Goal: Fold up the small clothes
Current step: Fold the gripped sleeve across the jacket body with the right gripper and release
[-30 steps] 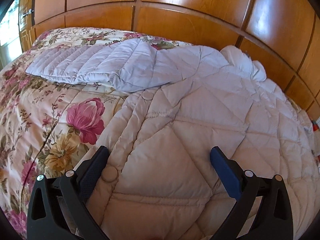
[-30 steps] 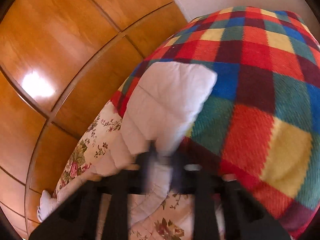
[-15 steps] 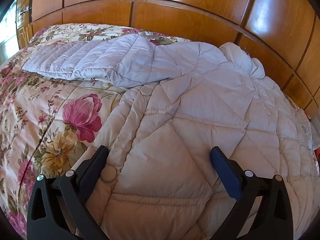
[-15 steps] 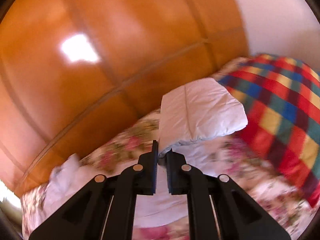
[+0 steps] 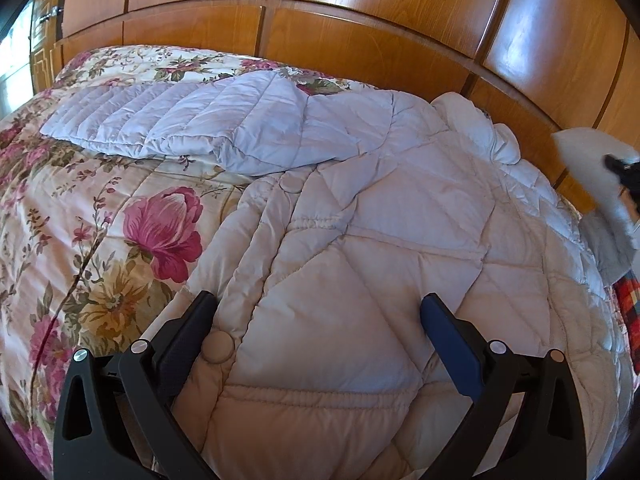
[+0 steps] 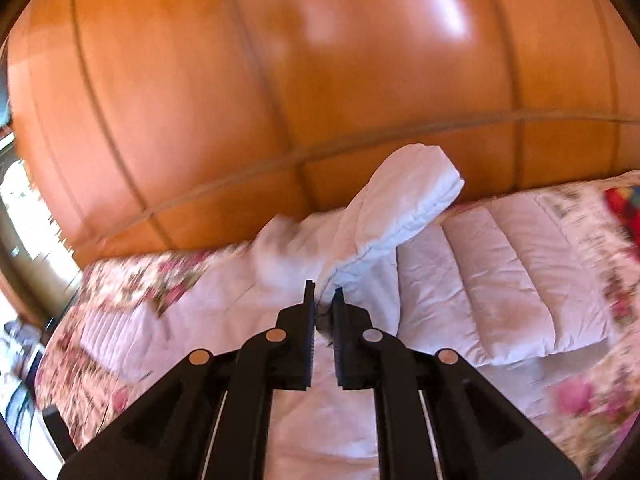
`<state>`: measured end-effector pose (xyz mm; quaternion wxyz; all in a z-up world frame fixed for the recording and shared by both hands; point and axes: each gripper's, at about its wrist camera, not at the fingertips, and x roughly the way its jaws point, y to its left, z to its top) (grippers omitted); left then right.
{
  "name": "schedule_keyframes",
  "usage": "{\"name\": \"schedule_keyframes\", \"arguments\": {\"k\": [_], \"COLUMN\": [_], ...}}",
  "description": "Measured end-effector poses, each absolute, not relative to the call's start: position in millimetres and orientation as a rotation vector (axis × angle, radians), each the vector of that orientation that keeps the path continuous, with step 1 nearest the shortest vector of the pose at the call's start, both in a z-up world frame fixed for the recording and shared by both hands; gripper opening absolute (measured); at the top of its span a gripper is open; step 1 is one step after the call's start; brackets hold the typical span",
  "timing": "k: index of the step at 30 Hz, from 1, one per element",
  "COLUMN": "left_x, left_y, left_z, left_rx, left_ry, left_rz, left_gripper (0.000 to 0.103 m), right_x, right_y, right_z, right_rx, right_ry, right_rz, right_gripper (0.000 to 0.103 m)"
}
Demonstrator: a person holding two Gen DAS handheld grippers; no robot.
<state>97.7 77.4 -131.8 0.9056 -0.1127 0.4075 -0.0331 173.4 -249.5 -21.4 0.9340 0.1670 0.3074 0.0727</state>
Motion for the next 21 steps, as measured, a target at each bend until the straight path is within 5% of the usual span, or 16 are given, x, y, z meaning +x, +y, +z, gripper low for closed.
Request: {"name": "schedule_keyframes", "arguments": {"k": [5, 7, 8, 11, 21], "left_x": [91, 88, 87, 88, 148], "left_y": [85, 87, 87, 84, 22], "left_z": [-123, -115, -111, -93, -65], "left_rx": [-0.3, -0.33, -0.344, -0.372, -0.32], "left_ry": [0.804, 0.785, 0.775, 0.754, 0.772], "left_rz": [-0.072, -0.063, -0.063, -0.081, -0.223], "left_gripper": [0.1, 0.1, 0.1, 0.1, 0.1], "right_x": [185, 184, 182, 171, 101], "right_y": [-203, -193, -190, -188, -296], "right_z": [-65, -80, -86, -90, -84], "right_rx": [0.316, 0.329, 0.345, 0.375, 0.617], "right_ry": [0.742, 0.8, 0.828, 0.824, 0.719], "right_rz": [0.248, 0.293, 0.323, 0.4, 0.278], "right_gripper": [0.011, 0.029, 0.05, 0.061, 0.064]}}
